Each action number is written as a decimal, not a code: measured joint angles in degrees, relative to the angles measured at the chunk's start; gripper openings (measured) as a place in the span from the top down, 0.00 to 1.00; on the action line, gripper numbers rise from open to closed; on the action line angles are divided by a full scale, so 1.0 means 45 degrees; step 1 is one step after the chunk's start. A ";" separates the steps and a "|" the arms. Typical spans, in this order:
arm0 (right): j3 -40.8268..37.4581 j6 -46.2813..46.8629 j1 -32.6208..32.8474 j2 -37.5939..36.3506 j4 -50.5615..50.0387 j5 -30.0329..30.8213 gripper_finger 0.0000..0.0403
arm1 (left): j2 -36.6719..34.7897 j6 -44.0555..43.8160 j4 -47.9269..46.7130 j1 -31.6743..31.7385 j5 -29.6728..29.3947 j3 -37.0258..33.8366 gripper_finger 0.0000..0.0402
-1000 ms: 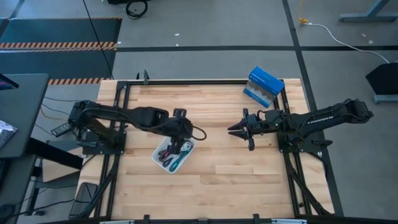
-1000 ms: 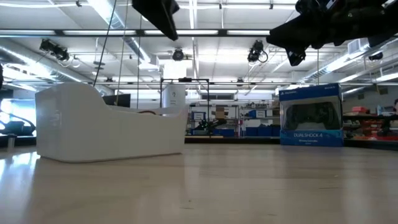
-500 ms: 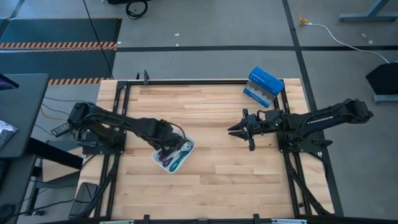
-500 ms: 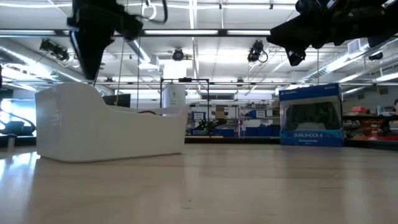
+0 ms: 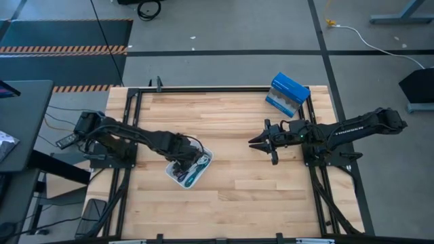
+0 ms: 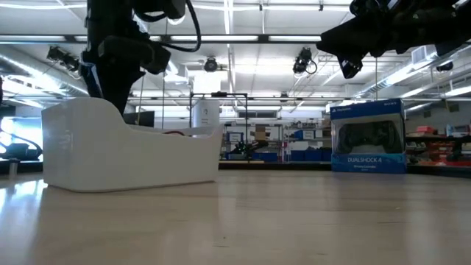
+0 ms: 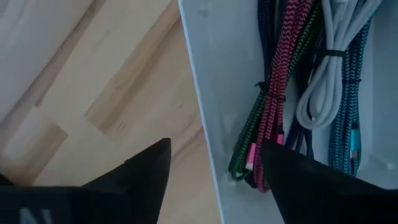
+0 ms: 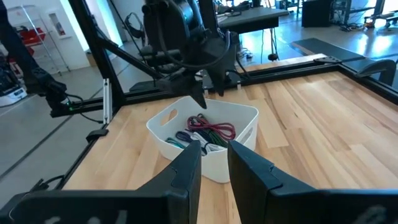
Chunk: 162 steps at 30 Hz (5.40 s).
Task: Pick and place USB-C Cables
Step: Move the white bin to the center of the table, then return to Home Position
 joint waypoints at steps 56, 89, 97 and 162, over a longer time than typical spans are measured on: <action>0.0000 -0.0321 -0.0170 0.0060 -0.0675 -0.0207 0.79 | 0.5440 1.2414 0.4712 0.4204 0.1888 0.4892 0.99; 0.0000 -0.0813 0.0000 -0.0112 -0.1717 -0.1336 0.79 | 0.5784 1.4084 0.6664 0.4721 0.2007 0.5267 0.98; 0.0000 -0.0717 0.0000 -0.0112 -0.1746 -0.1332 0.79 | 0.6188 1.4095 0.6909 0.4646 0.2222 0.5285 0.98; -0.0004 -0.0249 0.0000 -0.0170 -0.2334 -0.1179 0.79 | 0.5376 1.3658 0.3931 0.4879 0.2643 0.8228 0.65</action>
